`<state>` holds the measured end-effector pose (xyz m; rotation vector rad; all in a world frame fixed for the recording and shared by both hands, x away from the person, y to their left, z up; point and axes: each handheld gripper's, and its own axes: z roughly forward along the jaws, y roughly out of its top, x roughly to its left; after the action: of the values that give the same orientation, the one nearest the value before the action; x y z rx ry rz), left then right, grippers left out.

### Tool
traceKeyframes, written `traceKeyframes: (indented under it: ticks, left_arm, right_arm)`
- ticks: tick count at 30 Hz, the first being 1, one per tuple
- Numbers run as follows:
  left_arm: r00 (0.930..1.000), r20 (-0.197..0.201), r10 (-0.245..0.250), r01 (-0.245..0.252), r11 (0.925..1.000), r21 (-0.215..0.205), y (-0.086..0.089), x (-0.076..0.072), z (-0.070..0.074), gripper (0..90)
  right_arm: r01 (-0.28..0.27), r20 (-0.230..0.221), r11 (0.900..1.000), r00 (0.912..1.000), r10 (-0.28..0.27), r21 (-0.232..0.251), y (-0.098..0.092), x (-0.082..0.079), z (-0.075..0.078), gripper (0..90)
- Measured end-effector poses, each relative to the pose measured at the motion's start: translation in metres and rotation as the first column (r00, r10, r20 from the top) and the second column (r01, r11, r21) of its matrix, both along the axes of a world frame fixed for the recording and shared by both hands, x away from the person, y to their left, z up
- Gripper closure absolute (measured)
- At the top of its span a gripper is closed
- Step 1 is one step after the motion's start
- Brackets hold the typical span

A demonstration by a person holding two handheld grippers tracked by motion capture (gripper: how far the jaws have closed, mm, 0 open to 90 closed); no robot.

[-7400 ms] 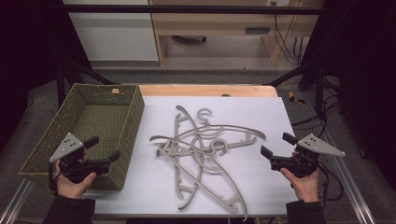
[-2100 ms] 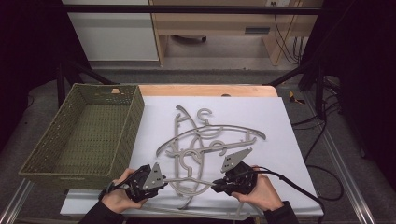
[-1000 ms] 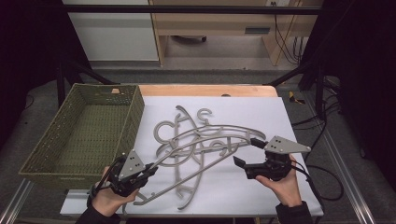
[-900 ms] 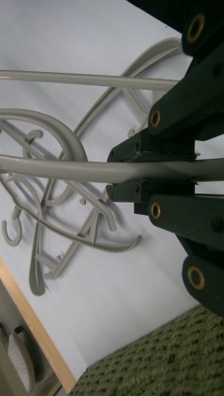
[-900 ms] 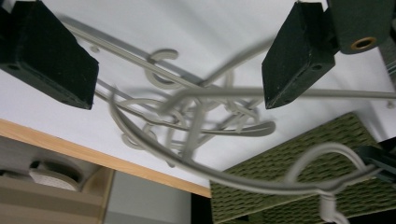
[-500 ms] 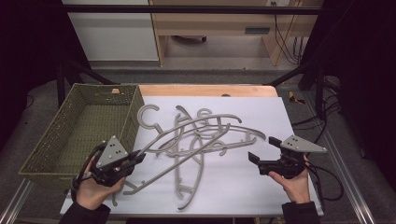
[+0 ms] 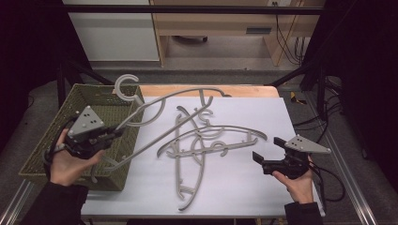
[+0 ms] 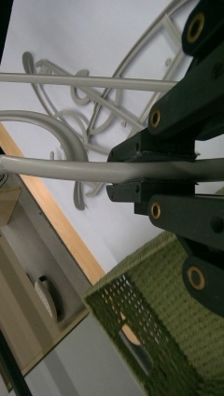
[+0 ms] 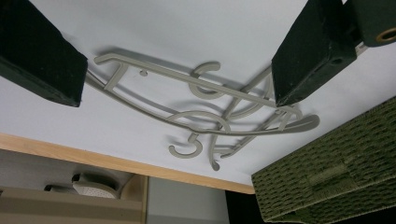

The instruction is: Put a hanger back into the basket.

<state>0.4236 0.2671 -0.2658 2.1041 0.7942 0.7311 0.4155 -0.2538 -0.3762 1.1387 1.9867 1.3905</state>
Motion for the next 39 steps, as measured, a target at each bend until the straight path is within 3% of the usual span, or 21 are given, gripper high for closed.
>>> traceKeyframes:
  ticks: [8, 18, 22, 30, 39]
  left_arm:
    - [0.9985, 0.013, 0.052, -0.052, 0.9986, 0.006, 0.035, 0.022, 0.01, 82.3]
    - [0.9901, -0.001, 0.14, -0.14, 0.9897, 0.027, 0.079, 0.048, -0.005, 82.3]
    - [0.9897, -0.002, 0.143, -0.143, 0.9888, 0.042, 0.096, 0.052, -0.011, 82.2]
    - [0.9791, -0.027, 0.202, -0.201, 0.9792, 0.027, 0.126, 0.055, -0.027, 82.2]
    - [0.9604, -0.035, 0.276, -0.275, 0.9609, 0.031, 0.156, 0.052, -0.041, 82.2]
  right_arm:
    - [0.002, -0.002, 1.0, 1.0, -0.002, 0.002, 0.001, 0.0, -0.001, 3.6]
    - [0.004, -0.005, 1.0, 1.0, -0.004, -0.003, 0.0, 0.001, 0.0, 3.6]
    - [0.001, -0.007, 1.0, 1.0, -0.001, -0.005, 0.001, 0.001, -0.001, 3.6]
    - [0.003, -0.01, 1.0, 0.9999, -0.003, -0.004, 0.002, 0.001, -0.001, 3.4]
    - [0.0, -0.015, 1.0, 0.9999, 0.0, -0.015, 0.003, 0.002, -0.002, 3.2]
